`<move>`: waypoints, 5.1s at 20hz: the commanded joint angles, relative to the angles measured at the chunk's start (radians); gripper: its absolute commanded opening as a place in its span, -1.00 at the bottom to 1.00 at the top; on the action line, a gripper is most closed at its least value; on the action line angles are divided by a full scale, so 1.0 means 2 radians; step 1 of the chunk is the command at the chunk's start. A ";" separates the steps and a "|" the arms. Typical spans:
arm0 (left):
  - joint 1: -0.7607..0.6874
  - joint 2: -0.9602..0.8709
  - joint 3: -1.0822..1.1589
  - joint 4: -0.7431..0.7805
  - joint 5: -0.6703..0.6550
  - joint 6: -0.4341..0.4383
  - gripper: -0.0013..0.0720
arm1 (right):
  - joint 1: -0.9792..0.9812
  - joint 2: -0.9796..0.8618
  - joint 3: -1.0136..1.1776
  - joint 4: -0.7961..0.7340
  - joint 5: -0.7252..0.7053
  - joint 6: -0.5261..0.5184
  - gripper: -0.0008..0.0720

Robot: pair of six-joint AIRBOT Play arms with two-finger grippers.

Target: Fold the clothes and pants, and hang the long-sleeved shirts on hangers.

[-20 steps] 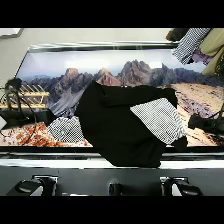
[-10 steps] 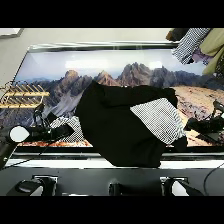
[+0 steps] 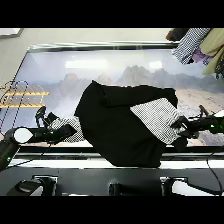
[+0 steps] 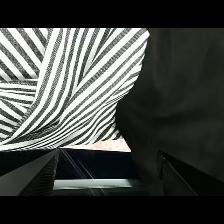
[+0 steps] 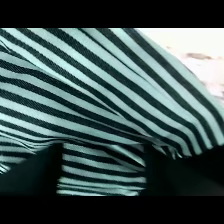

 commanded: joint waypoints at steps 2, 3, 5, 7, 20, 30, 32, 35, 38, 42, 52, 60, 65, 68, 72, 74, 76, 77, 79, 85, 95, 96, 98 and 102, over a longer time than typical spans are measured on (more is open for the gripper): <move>0.000 -0.001 -0.001 -0.004 0.002 0.000 0.95 | -0.001 -0.020 0.001 0.054 -0.004 -0.021 -0.88; 0.000 -0.001 -0.001 -0.004 0.002 0.000 0.95 | -0.001 -0.011 0.008 0.063 -0.005 -0.027 -0.89; 0.000 -0.001 -0.001 -0.004 0.002 0.000 0.95 | -0.001 0.011 0.047 0.061 -0.013 -0.013 -0.89; 0.000 -0.001 -0.001 -0.004 0.002 0.000 0.95 | -0.001 0.022 0.108 0.055 -0.011 0.014 -0.89; 0.000 -0.001 -0.001 -0.004 0.002 0.000 0.95 | -0.110 0.010 0.016 -0.047 0.024 -0.005 0.85; 0.000 -0.001 -0.001 -0.004 0.002 0.000 0.95 | -0.110 -0.026 -0.014 0.019 0.019 -0.042 0.20; 0.000 -0.001 -0.001 -0.004 0.002 0.000 0.95 | -0.110 -0.026 -0.014 0.045 0.034 -0.060 -0.89; 0.000 -0.001 0.000 -0.004 0.002 0.000 0.95 | -0.110 -0.012 0.015 0.152 0.028 -0.080 -0.89; 0.000 -0.001 0.000 -0.004 0.002 0.000 0.95 | -0.110 -0.009 0.151 0.192 -0.008 -0.041 -0.89; 0.000 -0.001 0.000 -0.004 0.003 -0.006 0.95 | -0.071 -0.010 0.357 0.174 -0.187 0.005 -0.88; 0.000 -0.001 -0.001 -0.004 0.015 -0.031 0.95 | 0.071 -0.109 0.386 0.044 -0.324 0.053 -0.88; 0.000 -0.001 -0.001 -0.004 0.015 -0.030 0.95 | 0.044 -0.190 0.386 0.043 -0.145 0.082 0.40; 0.000 -0.001 -0.004 -0.004 0.016 -0.030 0.95 | -0.027 -0.216 0.385 0.031 0.039 0.058 0.42; 0.000 -0.001 -0.012 -0.004 0.015 -0.031 0.95 | -0.010 -0.247 0.385 0.037 0.073 0.033 0.42; 0.000 -0.001 -0.014 -0.004 0.015 -0.031 0.95 | 0.018 -0.277 0.385 0.028 0.067 0.028 0.40; 0.000 -0.001 -0.014 -0.004 0.015 -0.031 0.95 | 0.021 -0.284 0.385 0.026 0.056 0.032 0.35; 0.000 -0.001 -0.014 -0.004 0.015 -0.031 0.95 | 0.021 -0.285 0.382 0.029 0.045 0.043 0.31; 0.000 -0.001 -0.014 -0.004 0.015 -0.031 0.95 | 0.021 -0.285 0.381 0.033 0.051 0.043 -0.05; 0.000 -0.001 -0.014 -0.004 0.017 -0.031 0.95 | 0.021 -0.285 0.381 0.033 0.069 0.034 -0.88; -0.018 -0.004 -0.024 -0.018 0.019 -0.031 0.95 | 0.010 -0.213 0.377 -0.077 0.142 0.066 -0.89; -0.173 -0.111 -0.050 -0.118 0.172 -0.031 0.95 | -0.004 -0.076 0.207 -0.103 0.142 0.064 -0.89; -0.174 -0.124 -0.050 -0.123 0.184 -0.031 0.95 | -0.004 -0.067 0.196 -0.103 0.138 0.064 -0.89; -0.174 -0.140 -0.050 -0.139 0.220 -0.031 0.94 | -0.004 -0.053 0.181 -0.103 0.132 0.064 -0.89; -0.173 -0.143 -0.037 -0.161 0.281 -0.025 -0.89 | -0.004 -0.043 0.179 -0.103 0.134 0.063 -0.89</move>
